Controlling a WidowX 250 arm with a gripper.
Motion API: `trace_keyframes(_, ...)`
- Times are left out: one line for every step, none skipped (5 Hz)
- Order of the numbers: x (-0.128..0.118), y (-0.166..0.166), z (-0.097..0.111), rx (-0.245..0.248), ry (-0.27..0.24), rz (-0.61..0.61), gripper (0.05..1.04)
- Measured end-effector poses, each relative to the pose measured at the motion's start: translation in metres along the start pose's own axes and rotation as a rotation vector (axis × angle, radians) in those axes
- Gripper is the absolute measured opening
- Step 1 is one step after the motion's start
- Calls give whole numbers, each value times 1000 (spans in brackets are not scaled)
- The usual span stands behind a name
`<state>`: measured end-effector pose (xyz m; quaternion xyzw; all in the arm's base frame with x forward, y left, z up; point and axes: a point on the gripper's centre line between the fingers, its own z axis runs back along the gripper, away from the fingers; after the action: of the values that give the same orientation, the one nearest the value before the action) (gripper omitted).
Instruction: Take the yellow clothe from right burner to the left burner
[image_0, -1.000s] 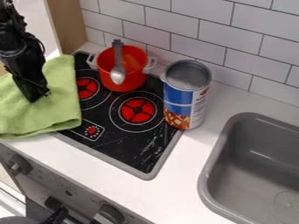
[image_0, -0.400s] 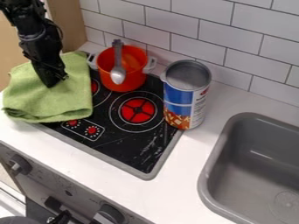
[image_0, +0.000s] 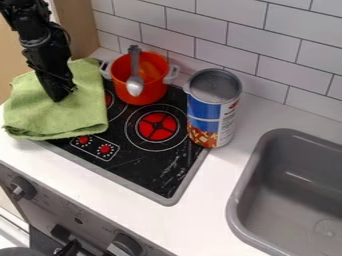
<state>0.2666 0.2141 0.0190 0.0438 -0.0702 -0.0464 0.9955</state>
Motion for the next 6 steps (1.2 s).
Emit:
trace_keyframes(3, 2, 10, -17, 5, 75, 202)
trace_keyframes(13, 6, 25, -11, -37, 152, 430)
trace_keyframes(12, 6, 38, -14, -33, 200, 722)
trace_keyframes(8, 10, 58, -44, -24, 221, 969)
trace_keyframes(2, 14, 65, -69, -11, 263, 997)
trace_keyframes(-1, 14, 68, -71, -6, 345, 997)
